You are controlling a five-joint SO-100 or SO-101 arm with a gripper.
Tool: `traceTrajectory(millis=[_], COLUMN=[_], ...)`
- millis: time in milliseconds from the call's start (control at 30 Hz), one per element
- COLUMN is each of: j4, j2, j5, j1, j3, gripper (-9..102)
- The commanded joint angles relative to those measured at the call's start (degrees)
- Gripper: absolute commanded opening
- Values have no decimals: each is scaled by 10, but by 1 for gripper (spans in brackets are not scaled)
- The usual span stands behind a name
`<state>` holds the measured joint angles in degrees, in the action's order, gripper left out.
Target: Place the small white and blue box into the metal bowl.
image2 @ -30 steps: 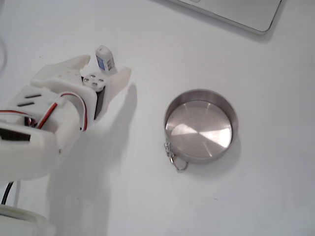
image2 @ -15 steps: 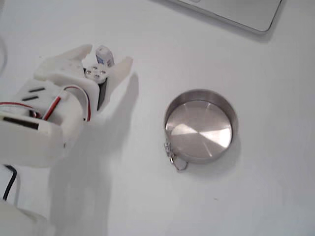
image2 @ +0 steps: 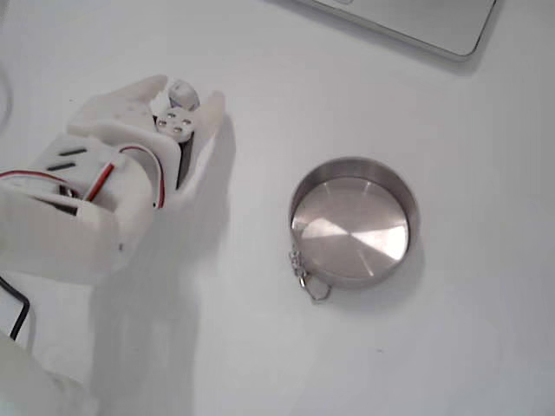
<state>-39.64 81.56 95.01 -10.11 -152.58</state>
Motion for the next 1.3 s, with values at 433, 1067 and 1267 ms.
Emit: traceTrajectory(millis=[433, 1067, 1267], j4=[-7, 1, 1], j2=[0, 197, 305], j5=[1, 2, 1], j1=[-39, -124, -194], j3=[1, -109, -171], gripper=[-2, -4, -4])
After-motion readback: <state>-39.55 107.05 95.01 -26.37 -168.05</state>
